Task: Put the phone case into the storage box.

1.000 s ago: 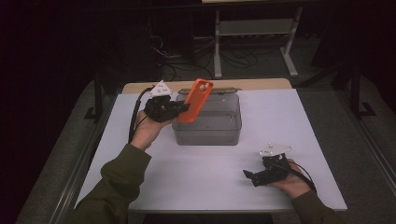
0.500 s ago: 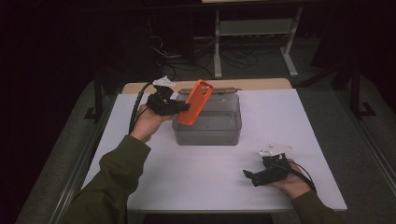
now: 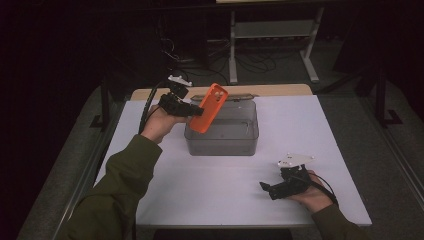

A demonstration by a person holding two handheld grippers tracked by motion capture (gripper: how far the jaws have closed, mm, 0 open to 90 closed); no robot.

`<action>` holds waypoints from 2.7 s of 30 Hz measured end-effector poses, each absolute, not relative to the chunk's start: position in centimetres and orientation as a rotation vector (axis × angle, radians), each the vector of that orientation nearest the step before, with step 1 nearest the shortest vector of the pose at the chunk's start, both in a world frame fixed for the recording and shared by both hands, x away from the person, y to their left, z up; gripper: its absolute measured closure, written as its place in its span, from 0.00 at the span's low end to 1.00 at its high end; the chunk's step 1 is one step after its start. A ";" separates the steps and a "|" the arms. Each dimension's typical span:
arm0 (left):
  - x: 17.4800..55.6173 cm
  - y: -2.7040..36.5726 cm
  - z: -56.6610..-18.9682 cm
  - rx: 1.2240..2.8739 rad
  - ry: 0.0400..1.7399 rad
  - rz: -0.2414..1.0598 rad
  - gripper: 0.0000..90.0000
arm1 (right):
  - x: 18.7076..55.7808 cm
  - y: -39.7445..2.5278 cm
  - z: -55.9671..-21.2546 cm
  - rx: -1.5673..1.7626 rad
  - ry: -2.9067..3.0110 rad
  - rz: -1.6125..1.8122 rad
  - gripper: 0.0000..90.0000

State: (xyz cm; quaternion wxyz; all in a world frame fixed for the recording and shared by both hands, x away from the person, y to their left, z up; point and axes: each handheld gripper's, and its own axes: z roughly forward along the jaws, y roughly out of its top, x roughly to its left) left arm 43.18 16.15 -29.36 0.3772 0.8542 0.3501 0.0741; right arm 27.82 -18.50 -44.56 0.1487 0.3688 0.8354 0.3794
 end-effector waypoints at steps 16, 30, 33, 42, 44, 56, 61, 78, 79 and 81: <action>44.7 14.7 -29.0 2.265 0.979 0.130 0.89 | 27.7 -18.5 -44.1 1.057 2.381 1.122 0.00; 45.6 13.7 -28.7 2.317 1.063 0.083 0.89 | 27.7 -18.3 -43.9 1.045 2.373 1.152 0.00; 45.8 13.7 -28.9 2.324 1.089 0.069 0.89 | 27.7 -18.2 -43.9 1.043 2.373 1.155 0.00; 46.2 13.1 -30.3 2.336 1.162 0.053 0.89 | 27.5 -18.0 -43.8 1.029 2.369 1.150 0.00; 46.4 13.1 -30.5 2.340 1.179 0.046 0.89 | 27.5 -18.0 -43.8 1.030 2.368 1.154 0.00; 47.0 13.5 -31.0 2.316 1.268 0.029 0.89 | 27.4 -18.2 -43.7 1.037 2.359 1.168 0.00; 47.3 13.5 -31.2 2.310 1.302 0.028 0.89 | 27.5 -18.2 -43.6 1.043 2.358 1.170 0.00; 47.9 13.7 -32.7 2.308 1.387 -0.002 0.89 | 27.4 -18.2 -43.6 1.026 2.353 1.179 0.00; 47.9 13.7 -32.8 2.310 1.388 -0.005 0.89 | 27.4 -18.2 -43.6 1.029 2.354 1.178 0.00; 47.9 13.6 -33.0 2.306 1.401 -0.007 0.89 | 27.4 -18.3 -43.6 1.031 2.354 1.176 0.00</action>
